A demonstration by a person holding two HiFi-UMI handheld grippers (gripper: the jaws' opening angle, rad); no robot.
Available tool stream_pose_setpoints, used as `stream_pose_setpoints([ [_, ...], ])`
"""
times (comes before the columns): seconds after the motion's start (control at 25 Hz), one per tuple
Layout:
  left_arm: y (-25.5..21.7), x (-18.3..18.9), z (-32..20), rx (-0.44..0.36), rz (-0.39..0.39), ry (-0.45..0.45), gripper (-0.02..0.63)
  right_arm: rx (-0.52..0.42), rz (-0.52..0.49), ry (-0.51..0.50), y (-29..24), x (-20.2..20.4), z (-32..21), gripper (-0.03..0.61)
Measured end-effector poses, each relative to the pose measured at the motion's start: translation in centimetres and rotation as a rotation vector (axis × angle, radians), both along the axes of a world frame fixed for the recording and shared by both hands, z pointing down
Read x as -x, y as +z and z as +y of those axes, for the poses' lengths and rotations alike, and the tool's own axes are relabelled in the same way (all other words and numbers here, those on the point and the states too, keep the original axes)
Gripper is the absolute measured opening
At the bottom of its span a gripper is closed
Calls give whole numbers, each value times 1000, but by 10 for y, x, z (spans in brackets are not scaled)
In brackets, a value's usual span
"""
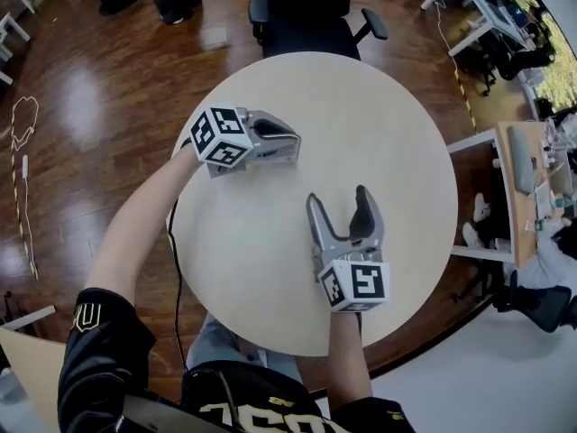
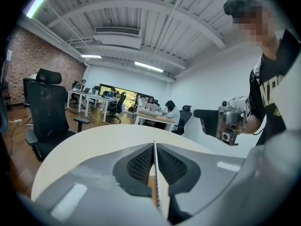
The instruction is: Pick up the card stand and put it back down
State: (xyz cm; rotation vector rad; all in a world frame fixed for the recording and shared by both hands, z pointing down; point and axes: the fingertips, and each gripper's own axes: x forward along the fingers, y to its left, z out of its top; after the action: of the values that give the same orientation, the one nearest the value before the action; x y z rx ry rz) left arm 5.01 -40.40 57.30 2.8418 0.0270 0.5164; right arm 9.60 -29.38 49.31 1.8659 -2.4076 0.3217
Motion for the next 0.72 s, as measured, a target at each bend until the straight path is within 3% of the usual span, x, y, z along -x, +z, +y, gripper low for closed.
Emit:
stream_pose_setpoints([
  [0.16,-47,8,17,-24,-37,61,9,-58,-9,-12,-40,8,6,383],
  [0.72,-230,78,74,-204,-108,108,11,-280,-55,-93,-169,63,28,383],
])
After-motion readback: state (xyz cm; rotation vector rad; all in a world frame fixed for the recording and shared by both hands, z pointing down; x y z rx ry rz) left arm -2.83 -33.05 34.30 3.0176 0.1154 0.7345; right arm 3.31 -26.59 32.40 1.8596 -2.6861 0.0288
